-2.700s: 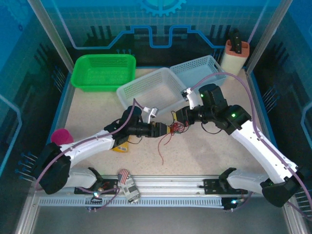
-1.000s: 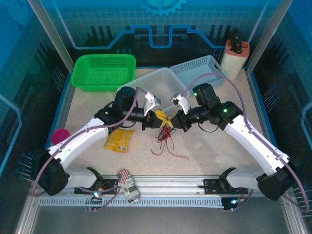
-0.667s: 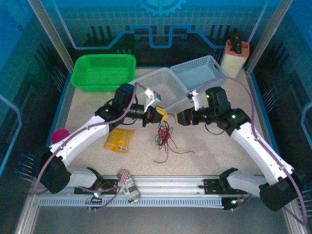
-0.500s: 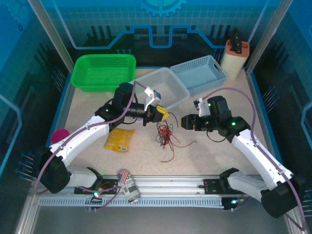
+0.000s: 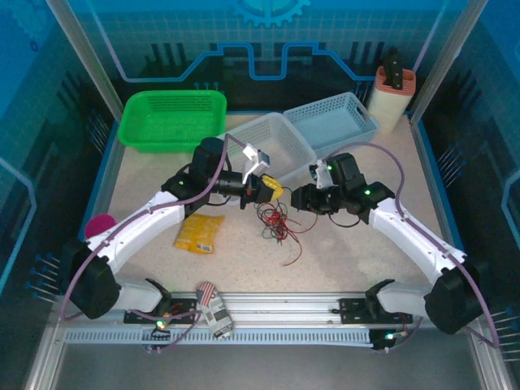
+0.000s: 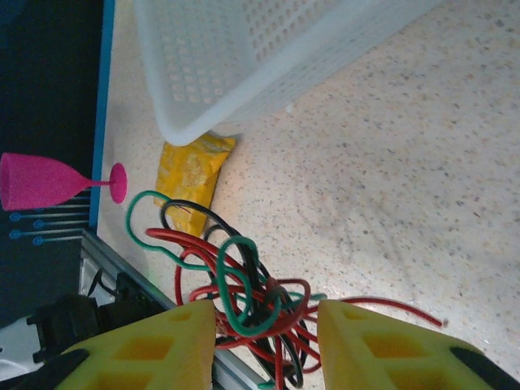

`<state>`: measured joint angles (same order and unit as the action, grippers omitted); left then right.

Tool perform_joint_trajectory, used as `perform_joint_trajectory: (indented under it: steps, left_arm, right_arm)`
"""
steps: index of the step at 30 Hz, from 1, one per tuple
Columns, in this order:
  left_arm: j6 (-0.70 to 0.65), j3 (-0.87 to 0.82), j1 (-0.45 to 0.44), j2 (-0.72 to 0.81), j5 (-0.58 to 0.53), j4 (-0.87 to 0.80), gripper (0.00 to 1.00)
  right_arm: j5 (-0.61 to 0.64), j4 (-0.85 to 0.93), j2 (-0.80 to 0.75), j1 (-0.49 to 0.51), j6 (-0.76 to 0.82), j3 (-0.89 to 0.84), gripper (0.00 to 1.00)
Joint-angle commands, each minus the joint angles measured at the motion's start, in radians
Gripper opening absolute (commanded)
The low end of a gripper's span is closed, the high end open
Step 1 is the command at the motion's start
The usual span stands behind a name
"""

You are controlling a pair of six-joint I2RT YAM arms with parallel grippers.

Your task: Untangle the cables

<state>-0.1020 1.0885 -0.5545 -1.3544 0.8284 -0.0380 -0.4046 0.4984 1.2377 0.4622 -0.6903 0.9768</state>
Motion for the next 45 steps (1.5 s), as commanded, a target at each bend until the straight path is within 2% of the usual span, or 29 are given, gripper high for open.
perform_joint_trajectory:
  steps: [1, 5, 8, 10, 13, 15, 20, 24, 34, 39, 45]
  left_arm:
    - [0.017, 0.005, 0.005, 0.001, 0.034, 0.037, 0.00]
    - [0.022, -0.001, 0.005, 0.014, 0.034, 0.036, 0.00]
    - [0.031, -0.009, 0.005, 0.027, 0.031, 0.044, 0.00]
    - [0.034, -0.014, 0.005, 0.033, 0.028, 0.050, 0.00]
    - [0.034, -0.016, 0.005, 0.037, 0.027, 0.044, 0.00]
    - [0.032, -0.016, 0.004, 0.041, 0.028, 0.039, 0.00]
    - [0.018, -0.017, 0.004, 0.057, 0.021, 0.023, 0.00]
    - [-0.015, -0.008, 0.009, 0.101, 0.019, -0.074, 0.00]
    - [-0.073, -0.148, 0.075, 0.330, -0.002, -0.339, 0.00]
    - [-0.059, -0.189, 0.116, 0.427, -0.011, -0.387, 0.00]
    - [-0.085, -0.188, 0.156, 0.471, -0.003, -0.467, 0.00]
  right_arm:
    - [-0.077, -0.039, 0.025, 0.029, 0.039, 0.034, 0.37]
    - [-0.081, -0.015, 0.057, 0.059, 0.084, 0.055, 0.36]
    - [-0.071, 0.012, 0.081, 0.066, 0.092, 0.068, 0.30]
    - [-0.052, 0.020, 0.086, 0.072, 0.094, 0.069, 0.22]
    - [-0.013, 0.035, 0.076, 0.078, 0.098, 0.072, 0.04]
    - [0.018, 0.059, 0.069, 0.077, 0.109, 0.083, 0.00]
    - [0.079, 0.119, 0.067, 0.078, 0.132, 0.103, 0.00]
    - [0.215, 0.214, 0.059, 0.061, 0.167, 0.109, 0.00]
    - [0.276, 0.222, 0.013, -0.195, 0.163, -0.013, 0.00]
    - [0.320, 0.222, 0.035, -0.263, 0.162, -0.028, 0.00]
    - [0.393, 0.220, 0.046, -0.308, 0.169, -0.040, 0.00]
